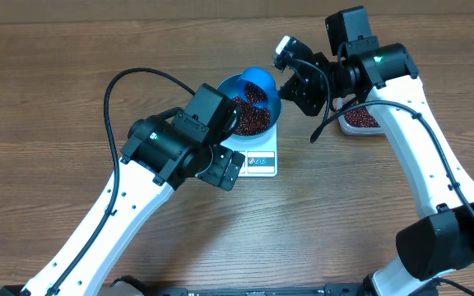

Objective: Scoop item into bowl and weigh 150g on scale

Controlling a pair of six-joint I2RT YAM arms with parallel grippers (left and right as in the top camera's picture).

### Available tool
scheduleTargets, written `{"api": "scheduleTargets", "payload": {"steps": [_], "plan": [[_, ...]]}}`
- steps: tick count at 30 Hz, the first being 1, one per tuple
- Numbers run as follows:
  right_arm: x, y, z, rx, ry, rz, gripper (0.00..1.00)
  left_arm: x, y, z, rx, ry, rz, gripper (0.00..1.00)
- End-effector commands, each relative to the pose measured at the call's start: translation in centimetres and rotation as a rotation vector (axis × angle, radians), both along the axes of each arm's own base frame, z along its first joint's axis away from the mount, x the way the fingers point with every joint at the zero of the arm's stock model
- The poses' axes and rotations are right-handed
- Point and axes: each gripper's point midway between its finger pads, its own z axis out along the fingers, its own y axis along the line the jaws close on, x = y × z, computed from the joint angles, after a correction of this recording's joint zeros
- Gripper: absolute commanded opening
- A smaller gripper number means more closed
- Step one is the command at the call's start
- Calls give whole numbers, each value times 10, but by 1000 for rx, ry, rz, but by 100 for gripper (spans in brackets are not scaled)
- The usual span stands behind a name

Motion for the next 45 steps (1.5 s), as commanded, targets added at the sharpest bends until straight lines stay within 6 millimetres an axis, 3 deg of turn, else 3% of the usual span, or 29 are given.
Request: {"api": "scheduleTargets", "payload": {"steps": [1, 32, 35, 38, 45], "plan": [[2, 1, 10, 11, -30, 25, 4, 1, -1, -2, 9, 2, 4, 100], [0, 0, 9, 8, -21, 26, 4, 0, -1, -2, 9, 2, 4, 100], [1, 2, 14, 87, 61, -80, 4, 1, -1, -2, 9, 2, 4, 100], [-4, 5, 29, 246, 135, -75, 4, 1, -1, -2, 9, 2, 4, 99], [-2, -22, 45, 407, 203, -105, 4, 1, -1, -2, 9, 2, 4, 100]]}}
